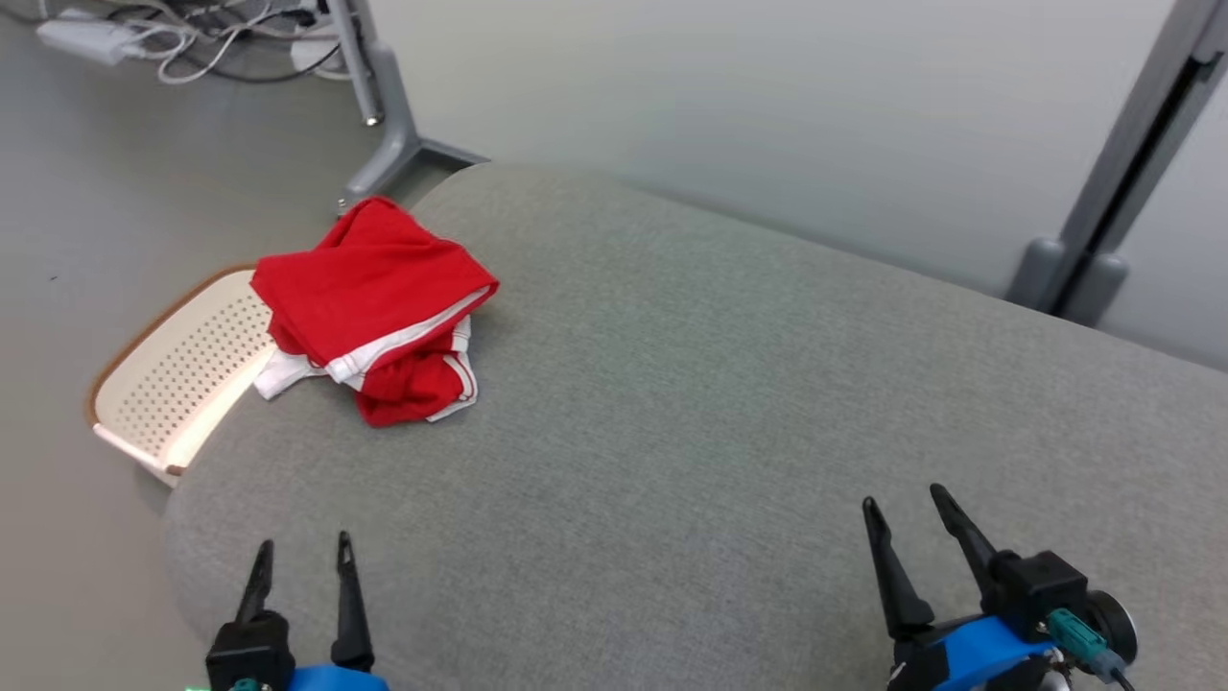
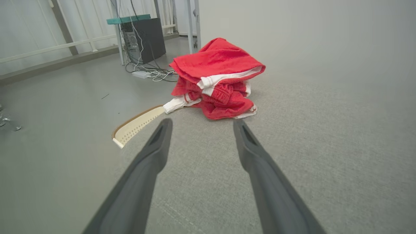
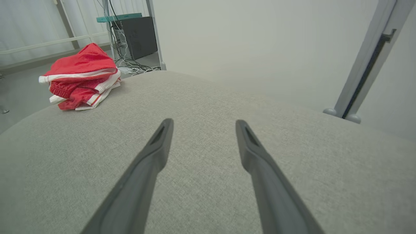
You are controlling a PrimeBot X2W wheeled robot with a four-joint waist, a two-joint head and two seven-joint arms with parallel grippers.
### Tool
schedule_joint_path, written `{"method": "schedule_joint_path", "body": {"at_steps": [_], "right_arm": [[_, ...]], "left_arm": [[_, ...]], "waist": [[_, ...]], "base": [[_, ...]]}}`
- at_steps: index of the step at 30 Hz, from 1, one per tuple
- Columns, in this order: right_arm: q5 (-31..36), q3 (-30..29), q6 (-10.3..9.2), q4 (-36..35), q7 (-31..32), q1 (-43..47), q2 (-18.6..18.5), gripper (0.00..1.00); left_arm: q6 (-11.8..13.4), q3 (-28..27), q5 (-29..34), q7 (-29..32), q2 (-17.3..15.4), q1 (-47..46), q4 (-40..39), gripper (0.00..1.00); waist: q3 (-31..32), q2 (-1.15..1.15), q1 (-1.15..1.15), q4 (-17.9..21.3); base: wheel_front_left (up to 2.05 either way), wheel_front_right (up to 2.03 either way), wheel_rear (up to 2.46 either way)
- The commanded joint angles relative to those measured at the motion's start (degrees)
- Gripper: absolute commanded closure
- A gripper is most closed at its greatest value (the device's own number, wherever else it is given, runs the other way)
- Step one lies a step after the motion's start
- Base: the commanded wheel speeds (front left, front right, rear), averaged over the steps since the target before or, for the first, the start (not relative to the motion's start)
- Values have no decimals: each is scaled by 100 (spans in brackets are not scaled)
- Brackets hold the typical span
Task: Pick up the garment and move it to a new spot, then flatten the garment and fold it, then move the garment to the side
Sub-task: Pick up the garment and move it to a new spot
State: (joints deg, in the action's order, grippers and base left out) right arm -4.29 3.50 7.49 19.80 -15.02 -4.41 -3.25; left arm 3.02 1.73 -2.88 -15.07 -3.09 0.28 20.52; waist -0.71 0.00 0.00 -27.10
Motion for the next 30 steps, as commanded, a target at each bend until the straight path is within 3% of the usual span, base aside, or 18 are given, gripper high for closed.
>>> {"method": "schedule_joint_path", "body": {"at_steps": [1,7,17,23,30], "right_arm": [[-22,79,1,52,-22,-82,-19,0],[-86,485,1,207,-22,-312,-110,0],[-150,537,1,224,-22,-238,-258,0],[-144,620,1,190,-22,-275,-317,0],[-174,735,1,96,-22,-400,-461,0]], "left_arm": [[30,-94,-11,-16,12,85,-43,0],[124,-439,-141,-16,13,337,-240,0],[58,-553,-225,-16,23,-4,-142,0],[2,-666,-466,-16,24,-315,19,0],[-91,-980,-306,-16,-32,-994,376,0]], "waist": [[-285,0,0,-340],[-428,0,0,-409],[-517,0,0,-382],[-641,0,0,-174],[-912,0,0,92]], "base": [[0,0,0],[0,0,0],[0,0,0],[0,0,0],[0,0,0]]}}
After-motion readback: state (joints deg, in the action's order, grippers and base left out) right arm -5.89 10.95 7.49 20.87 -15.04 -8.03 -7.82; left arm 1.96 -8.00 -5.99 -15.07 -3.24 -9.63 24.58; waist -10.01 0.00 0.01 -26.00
